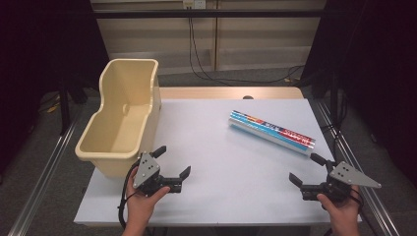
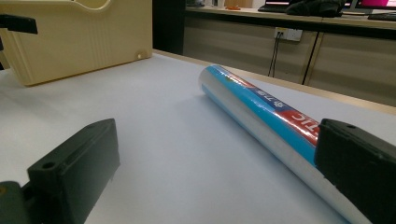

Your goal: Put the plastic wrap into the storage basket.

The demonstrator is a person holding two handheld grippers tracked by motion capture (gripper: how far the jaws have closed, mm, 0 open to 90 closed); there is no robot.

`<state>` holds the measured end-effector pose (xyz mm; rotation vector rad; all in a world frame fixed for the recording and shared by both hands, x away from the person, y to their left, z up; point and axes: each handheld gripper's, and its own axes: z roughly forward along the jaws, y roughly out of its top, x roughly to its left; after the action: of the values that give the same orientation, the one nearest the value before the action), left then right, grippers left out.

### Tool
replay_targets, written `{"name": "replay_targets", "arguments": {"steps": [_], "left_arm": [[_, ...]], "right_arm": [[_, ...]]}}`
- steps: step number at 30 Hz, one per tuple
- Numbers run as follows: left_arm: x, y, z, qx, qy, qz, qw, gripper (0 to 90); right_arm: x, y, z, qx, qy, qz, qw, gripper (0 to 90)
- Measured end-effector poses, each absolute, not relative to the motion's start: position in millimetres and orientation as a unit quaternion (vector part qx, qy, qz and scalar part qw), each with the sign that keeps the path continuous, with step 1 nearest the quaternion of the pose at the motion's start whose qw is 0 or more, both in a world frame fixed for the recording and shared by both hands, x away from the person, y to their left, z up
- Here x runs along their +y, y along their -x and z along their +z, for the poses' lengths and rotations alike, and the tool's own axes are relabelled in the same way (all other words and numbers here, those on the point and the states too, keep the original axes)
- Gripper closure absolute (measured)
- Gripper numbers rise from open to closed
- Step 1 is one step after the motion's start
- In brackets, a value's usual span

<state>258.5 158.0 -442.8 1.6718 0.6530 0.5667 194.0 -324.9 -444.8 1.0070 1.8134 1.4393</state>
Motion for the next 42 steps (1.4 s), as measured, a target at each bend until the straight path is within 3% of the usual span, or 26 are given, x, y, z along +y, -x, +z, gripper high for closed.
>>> {"name": "replay_targets", "arguments": {"steps": [23,32,42], "left_arm": [[153,-263,-442,0.277,-0.722,0.235,0.589,0.9],[153,-264,-441,0.277,-0.723,0.233,0.589,1.1],[152,-266,-443,0.275,-0.729,0.227,0.584,1.1]], "right_arm": [[-291,-219,-417,0.691,-0.388,0.524,0.312,0.8],[-287,-257,-398,0.704,-0.389,0.504,0.315,0.6],[-289,-300,-400,0.729,-0.409,0.464,0.294,0.5]]}}
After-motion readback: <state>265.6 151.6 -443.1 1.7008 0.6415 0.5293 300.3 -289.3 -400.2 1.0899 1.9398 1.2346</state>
